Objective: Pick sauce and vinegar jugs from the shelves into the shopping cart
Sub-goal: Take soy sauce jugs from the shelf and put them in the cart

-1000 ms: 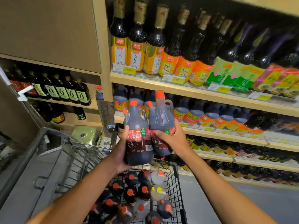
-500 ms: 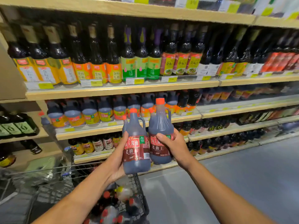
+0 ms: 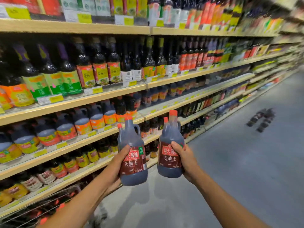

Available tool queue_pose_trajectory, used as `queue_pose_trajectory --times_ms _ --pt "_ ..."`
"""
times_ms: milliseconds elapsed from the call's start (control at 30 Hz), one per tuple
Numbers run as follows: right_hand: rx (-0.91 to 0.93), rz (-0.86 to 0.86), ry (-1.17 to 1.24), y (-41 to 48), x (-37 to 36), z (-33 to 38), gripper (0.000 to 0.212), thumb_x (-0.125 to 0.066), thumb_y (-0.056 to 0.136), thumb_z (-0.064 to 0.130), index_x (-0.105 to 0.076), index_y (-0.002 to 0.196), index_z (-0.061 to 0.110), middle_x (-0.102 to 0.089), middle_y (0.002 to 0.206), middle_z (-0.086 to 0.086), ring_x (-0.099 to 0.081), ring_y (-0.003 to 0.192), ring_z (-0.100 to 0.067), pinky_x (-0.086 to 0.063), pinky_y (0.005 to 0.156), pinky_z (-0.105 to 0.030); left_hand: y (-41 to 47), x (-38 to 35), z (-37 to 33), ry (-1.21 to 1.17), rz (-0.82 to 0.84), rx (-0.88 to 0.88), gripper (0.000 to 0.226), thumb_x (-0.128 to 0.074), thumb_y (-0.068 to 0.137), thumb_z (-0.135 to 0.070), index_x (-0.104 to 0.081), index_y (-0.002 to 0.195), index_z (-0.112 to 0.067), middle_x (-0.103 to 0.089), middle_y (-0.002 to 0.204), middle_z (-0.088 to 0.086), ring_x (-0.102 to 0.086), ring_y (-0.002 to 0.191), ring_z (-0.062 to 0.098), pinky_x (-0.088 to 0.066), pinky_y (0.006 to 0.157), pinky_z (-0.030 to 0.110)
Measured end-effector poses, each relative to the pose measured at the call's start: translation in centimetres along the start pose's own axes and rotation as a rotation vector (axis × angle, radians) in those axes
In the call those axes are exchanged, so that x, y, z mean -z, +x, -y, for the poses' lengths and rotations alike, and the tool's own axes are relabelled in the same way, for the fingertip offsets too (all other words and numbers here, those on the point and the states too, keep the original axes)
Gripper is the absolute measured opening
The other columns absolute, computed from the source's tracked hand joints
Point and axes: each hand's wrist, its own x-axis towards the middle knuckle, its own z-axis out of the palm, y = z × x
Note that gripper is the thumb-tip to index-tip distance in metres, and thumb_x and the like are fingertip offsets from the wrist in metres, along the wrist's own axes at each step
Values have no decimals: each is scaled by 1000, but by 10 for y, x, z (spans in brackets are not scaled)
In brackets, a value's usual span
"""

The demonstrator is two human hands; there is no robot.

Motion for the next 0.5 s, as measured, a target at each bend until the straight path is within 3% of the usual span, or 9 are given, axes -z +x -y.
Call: queue_pose_trajectory --times_ms 100,200,267,400,500 --pt "5 -58 20 -2 31 5 60 -74 73 38 -60 126 15 -75 109 -18 -73 97 -35 -60 87 -48 22 -21 11 94 5 0 65 -74 70 -51 -63 119 -9 -77 98 18 -77 80 28 -63 64 37" --pt "5 -106 26 1 56 7 64 -77 70 41 -60 126 15 -75 110 -17 -73 98 -34 -60 86 -47 49 -37 18 150 15 9 53 -63 80 -43 -62 121 -10 -78 99 16 -77 81 27 -63 67 36" --pt "-8 -133 24 7 70 8 66 -77 70 42 -60 127 15 -75 110 -16 -74 99 -34 -60 84 -45 69 -47 21 176 36 32 53 -71 82 -43 -60 124 -12 -77 103 16 -76 86 29 -63 74 40" --pt "-28 -189 3 27 96 12 61 -73 73 40 -59 126 16 -76 105 -12 -75 94 -30 -61 76 -39 115 -65 23 260 96 41 99 -91 42 -68 -60 122 -19 -78 103 13 -76 89 30 -62 70 38" --pt "-32 -256 -20 48 113 18 69 -79 66 46 -59 125 16 -76 106 -13 -75 96 -32 -62 79 -42 154 -76 20 294 145 42 102 -90 36 -70 -60 119 -20 -79 97 9 -77 85 27 -62 69 37"
